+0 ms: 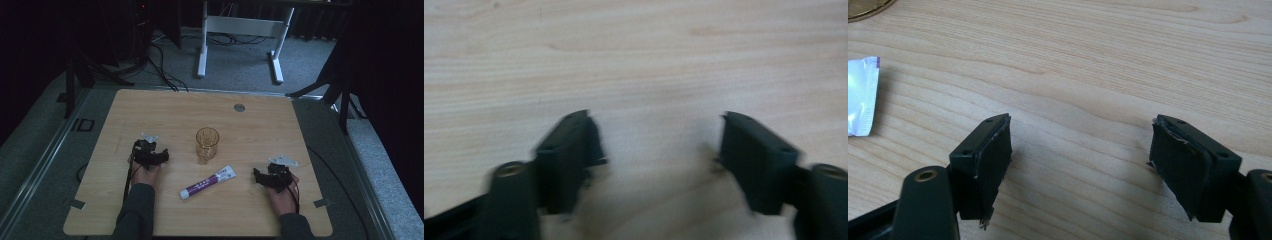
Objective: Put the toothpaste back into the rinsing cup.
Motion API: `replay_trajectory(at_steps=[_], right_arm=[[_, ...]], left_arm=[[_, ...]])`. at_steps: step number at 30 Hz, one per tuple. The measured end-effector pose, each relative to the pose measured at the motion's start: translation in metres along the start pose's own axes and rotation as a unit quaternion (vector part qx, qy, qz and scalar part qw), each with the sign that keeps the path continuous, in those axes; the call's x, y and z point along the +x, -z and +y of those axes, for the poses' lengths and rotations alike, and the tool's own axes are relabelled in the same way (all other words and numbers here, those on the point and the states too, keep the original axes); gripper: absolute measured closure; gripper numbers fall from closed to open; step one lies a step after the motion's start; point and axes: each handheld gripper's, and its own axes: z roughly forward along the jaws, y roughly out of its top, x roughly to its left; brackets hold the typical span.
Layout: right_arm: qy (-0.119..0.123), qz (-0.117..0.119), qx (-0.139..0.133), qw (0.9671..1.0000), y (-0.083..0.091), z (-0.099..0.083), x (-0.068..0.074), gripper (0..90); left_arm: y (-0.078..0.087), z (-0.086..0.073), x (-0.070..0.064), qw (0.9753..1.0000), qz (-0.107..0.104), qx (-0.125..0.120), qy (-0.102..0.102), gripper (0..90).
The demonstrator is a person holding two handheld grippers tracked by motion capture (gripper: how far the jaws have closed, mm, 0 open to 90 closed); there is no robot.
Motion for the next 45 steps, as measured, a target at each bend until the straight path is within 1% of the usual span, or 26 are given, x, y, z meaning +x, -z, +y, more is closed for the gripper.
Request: replay_trajectory(at_steps=[1, 2, 3, 4, 5, 7, 15, 20, 24, 30, 34, 40, 45], right_arm=[[0.0, 0.0, 0.0, 1.0, 0.0, 0.0, 0.0, 24.6], [0.0, 0.0, 0.0, 1.0, 0.0, 0.0, 0.0, 24.6], [0.0, 0.0, 0.0, 1.0, 0.0, 0.0, 0.0, 24.6], [0.0, 0.0, 0.0, 1.0, 0.0, 0.0, 0.0, 24.6], [0.0, 0.0, 0.0, 1.0, 0.0, 0.0, 0.0, 24.6], [0.0, 0.0, 0.0, 1.0, 0.0, 0.0, 0.0, 24.6], [0.0, 0.0, 0.0, 1.0, 0.0, 0.0, 0.0, 24.6], [-0.001, 0.0, 0.0, 1.0, 0.0, 0.0, 0.0, 24.6], [-0.001, 0.0, 0.0, 1.0, 0.0, 0.0, 0.0, 24.6], [-0.001, 0.0, 0.0, 1.0, 0.0, 0.0, 0.0, 24.6], [-0.001, 0.0, 0.0, 1.0, 0.0, 0.0, 0.0, 24.6], [0.001, 0.0, 0.0, 1.0, 0.0, 0.0, 0.0, 24.6], [0.002, 0.0, -0.001, 1.0, 0.0, 0.0, 0.0, 24.5]], left_arm=[[0.002, 0.001, 0.0, 1.0, -0.001, 0.01, -0.001, 42.3], [0.004, 0.003, -0.002, 0.9995, 0.022, 0.011, -0.02, 46.6], [0.004, 0.003, -0.002, 0.9995, 0.022, 0.011, -0.02, 48.0], [0.005, 0.004, -0.003, 0.9993, 0.025, 0.013, -0.024, 48.0], [0.009, 0.006, -0.003, 0.9997, 0.016, 0.009, -0.018, 48.7], [0.012, 0.008, -0.004, 0.9998, 0.013, 0.005, -0.016, 48.8], [0.04, 0.022, -0.015, 0.9994, -0.022, -0.008, -0.024, 48.8], [0.051, 0.029, -0.025, 0.9985, -0.036, -0.008, -0.04, 49.2], [0.06, 0.032, -0.03, 0.9978, -0.051, -0.009, -0.04, 49.2], [0.069, 0.037, -0.038, 0.9962, -0.072, 0.0, -0.05, 48.9], [0.074, 0.04, -0.046, 0.995, -0.08, 0.006, -0.059, 49.2], [0.08, 0.043, -0.059, 0.9939, -0.081, 0.007, -0.075, 49.0], [0.083, 0.045, -0.068, 0.992, -0.088, 0.013, -0.089, 49.3]])
